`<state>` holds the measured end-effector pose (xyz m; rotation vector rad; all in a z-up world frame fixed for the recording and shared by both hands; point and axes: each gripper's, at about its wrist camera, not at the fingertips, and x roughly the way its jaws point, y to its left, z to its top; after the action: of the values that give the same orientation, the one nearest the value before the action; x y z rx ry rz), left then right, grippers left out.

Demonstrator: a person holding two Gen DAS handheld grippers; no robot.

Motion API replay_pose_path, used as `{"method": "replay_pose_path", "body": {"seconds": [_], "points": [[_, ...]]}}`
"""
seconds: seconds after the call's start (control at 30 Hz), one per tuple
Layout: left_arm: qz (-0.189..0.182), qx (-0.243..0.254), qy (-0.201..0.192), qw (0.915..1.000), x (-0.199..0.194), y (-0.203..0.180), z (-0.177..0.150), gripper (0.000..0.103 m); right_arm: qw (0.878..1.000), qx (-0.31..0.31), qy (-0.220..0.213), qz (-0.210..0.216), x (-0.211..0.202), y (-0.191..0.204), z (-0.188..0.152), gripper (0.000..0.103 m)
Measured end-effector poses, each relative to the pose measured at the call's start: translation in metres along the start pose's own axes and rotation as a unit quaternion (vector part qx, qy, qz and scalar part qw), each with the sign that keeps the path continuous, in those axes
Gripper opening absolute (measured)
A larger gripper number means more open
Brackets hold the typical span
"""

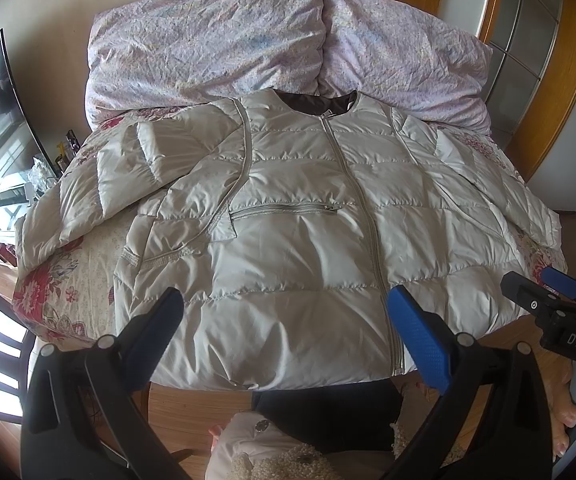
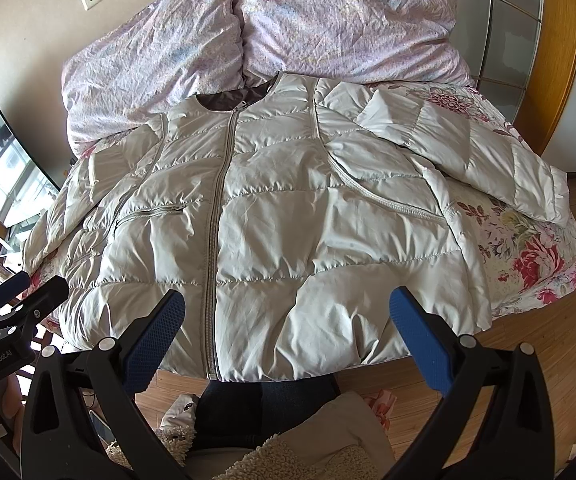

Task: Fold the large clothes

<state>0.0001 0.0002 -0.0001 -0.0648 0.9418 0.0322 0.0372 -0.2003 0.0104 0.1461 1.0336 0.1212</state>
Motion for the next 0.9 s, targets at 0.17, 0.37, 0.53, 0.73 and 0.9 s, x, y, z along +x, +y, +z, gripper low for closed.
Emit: {"method": "replay_pose_path", "body": {"seconds": [0.17,0.37,0.53,0.73,0.9], "points": [[0.0,0.0,0.0,1.0,0.0,0.0,0.0,0.101,1.0,0.001,0.0,0.001,0.0,0.0,0.0,0.102],[0.0,-0.001,-0.001,1.0,0.0,0.006,-0.001,0.101,1.0,0.0,0.0,0.001,0.0,-0.002,0.0,0.102],[0.0,0.0,-0.001,1.0,-0.001,0.006,-0.001,0.101,1.0,0.001,0.0,0.002,-0.001,-0.005,-0.001,0.102],[0.0,0.0,-0.001,1.0,0.0,0.007,-0.001,0.101,1.0,0.001,0.002,0.005,0.001,0.006,-0.002,0.102],[0.0,0.0,-0.002,1.0,0.0,0.008,-0.001,0.101,1.0,0.002,0.003,0.007,0.0,0.0,0.001,0.102]]}}
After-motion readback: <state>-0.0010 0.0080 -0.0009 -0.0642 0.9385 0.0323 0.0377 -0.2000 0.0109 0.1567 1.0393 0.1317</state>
